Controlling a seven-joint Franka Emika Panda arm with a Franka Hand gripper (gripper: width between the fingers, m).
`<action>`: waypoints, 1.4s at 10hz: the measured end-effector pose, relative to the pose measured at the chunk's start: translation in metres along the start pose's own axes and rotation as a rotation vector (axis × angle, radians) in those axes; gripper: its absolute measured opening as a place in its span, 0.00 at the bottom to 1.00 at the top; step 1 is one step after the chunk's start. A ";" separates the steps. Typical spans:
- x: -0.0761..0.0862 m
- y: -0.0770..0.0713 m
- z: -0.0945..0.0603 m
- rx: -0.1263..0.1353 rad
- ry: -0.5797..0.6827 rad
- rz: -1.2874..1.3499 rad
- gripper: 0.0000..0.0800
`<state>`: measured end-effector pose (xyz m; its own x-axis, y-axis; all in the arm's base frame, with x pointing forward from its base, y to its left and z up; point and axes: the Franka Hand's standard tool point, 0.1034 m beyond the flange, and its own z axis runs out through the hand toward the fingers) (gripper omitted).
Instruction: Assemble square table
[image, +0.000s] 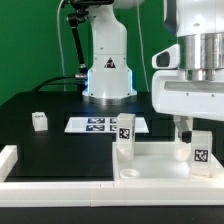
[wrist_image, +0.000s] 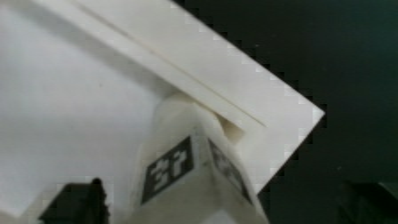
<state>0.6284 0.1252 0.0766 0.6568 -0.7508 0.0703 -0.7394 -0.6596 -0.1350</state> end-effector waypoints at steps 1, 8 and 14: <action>0.001 0.000 0.001 -0.002 0.006 -0.081 0.81; 0.010 0.002 0.001 -0.016 0.027 -0.394 0.41; 0.010 0.009 -0.001 -0.057 -0.062 0.558 0.36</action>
Offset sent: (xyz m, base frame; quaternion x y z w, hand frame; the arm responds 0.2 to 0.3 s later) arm 0.0000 0.0000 0.0000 0.0000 0.0000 -0.1938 0.9810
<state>0.6279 0.1117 0.0768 0.1704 -0.9838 -0.0549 -0.9828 -0.1658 -0.0809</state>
